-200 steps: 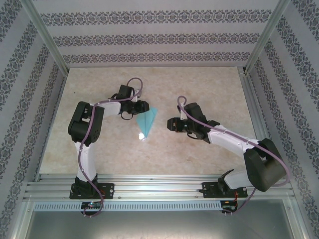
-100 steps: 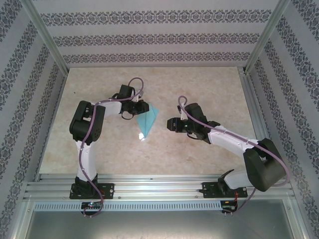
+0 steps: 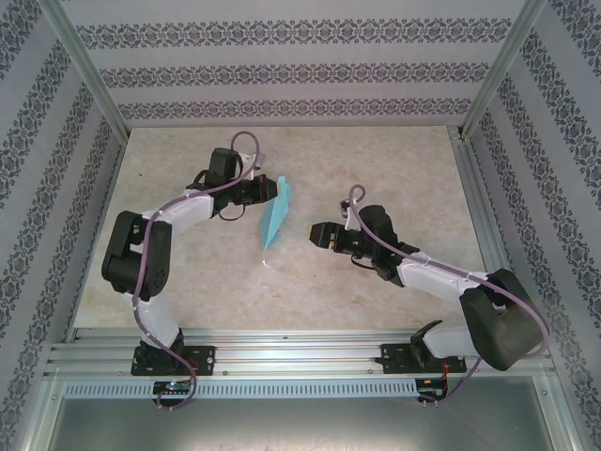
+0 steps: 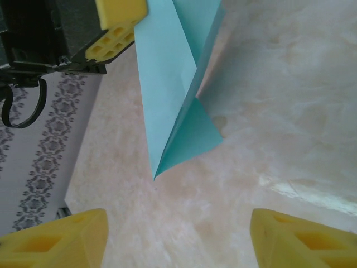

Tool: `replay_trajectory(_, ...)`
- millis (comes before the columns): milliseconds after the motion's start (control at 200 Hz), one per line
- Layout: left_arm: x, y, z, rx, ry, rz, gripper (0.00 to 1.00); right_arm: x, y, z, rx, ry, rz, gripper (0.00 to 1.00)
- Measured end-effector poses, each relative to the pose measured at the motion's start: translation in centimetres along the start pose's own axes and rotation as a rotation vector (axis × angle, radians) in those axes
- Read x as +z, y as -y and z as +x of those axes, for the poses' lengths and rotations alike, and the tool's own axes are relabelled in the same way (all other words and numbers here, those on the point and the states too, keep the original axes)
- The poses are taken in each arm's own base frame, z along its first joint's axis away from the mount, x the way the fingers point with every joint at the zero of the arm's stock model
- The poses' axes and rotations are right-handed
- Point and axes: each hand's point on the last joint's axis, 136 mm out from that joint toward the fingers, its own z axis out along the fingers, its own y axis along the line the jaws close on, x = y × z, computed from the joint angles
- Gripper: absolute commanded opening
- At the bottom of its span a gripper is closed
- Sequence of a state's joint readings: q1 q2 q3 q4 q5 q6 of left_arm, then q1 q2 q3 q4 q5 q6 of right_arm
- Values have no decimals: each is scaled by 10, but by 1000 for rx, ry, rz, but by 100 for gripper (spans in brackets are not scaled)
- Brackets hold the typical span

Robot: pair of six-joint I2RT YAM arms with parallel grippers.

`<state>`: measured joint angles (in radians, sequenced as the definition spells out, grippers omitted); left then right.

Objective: Fold a paper plane with a square sheet of paper (fold left side to right side)
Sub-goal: Turn over the paper at the center of the table.

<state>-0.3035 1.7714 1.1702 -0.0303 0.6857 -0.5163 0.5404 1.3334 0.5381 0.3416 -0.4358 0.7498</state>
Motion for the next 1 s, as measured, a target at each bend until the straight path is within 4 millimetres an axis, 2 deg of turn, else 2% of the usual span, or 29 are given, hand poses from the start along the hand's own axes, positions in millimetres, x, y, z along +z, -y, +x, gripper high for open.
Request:
replay_trajectory(180, -50, 66, -30, 61, 152, 107, 4, 2, -36, -11, 2, 51, -161, 83)
replay_trajectory(315, -70, 89, -37, 58, 205, 149, 4, 12, -58, -1, -14, 27, -232, 87)
replay_trajectory(460, -76, 96, -38, 34, 218, 165, 4, 24, -77, 8, -17, 4, -292, 87)
replay_trajectory(585, -77, 99, -37, 28, 216, 172, 4, 35, -90, 8, -9, -2, -333, 83)
replay_trajectory(834, -77, 100, -36, 14, 212, 177, 5, 55, -97, 5, 62, -10, -393, 72)
replay_trajectory(999, -77, 100, -36, 8, 209, 181, 5, 60, -100, 3, 98, -7, -428, 63)
